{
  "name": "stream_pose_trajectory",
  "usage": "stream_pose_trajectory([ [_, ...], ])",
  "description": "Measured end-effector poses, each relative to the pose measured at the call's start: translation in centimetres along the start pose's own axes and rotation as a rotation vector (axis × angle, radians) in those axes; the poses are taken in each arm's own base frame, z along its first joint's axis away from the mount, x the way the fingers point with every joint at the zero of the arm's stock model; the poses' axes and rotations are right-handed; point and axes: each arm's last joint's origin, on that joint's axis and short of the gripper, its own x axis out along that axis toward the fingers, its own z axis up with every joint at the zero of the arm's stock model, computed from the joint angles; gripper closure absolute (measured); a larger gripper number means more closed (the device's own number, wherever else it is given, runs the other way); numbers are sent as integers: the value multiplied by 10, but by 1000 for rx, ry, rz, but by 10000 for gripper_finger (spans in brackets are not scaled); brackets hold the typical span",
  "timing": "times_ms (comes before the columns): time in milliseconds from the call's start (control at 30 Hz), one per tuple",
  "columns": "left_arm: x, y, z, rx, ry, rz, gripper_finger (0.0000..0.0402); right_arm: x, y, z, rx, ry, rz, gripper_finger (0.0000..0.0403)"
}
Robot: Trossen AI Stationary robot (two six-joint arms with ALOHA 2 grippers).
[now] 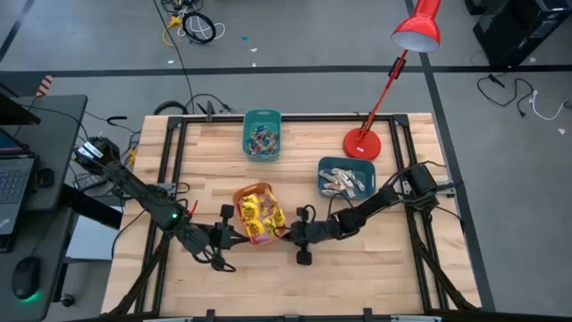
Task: Sort candy
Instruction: Move the orange bin to the left side of the green bin
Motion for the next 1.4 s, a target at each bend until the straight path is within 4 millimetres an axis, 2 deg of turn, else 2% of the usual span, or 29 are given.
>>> stream_pose_trajectory([
  [333, -1, -7, 3, -46, -16, -231, 400, 7, -18, 15, -39, -41, -29, 403],
  [600, -1, -7, 1, -141, 11, -224, 400, 14, -18, 42, -161, -106, 10, 403],
  [800, -1, -5, -12, -245, 152, -189, 400, 13, -17, 45, -158, -114, 21, 403],
  [933, -1, -5, -14, -253, 172, -183, 400, 12, -13, 42, -136, -88, 28, 403],
  [1033, -1, -3, -13, -228, 150, -128, 400, 8, -6, 41, -136, -65, 36, 403],
  [1133, 0, 0, -12, -134, 117, -29, 400, 0, -1, 44, -118, -33, 42, 403],
  [1267, 0, -3, -4, -46, 90, -168, 401, -15, 0, 52, -100, 30, 31, 403],
  [1333, -1, -6, 2, -61, 89, -231, 401, -24, -1, 57, -89, 46, 26, 403],
  [1400, 1, -8, -2, -84, 138, -228, 401, -30, -1, 62, -83, 50, 4, 403],
])
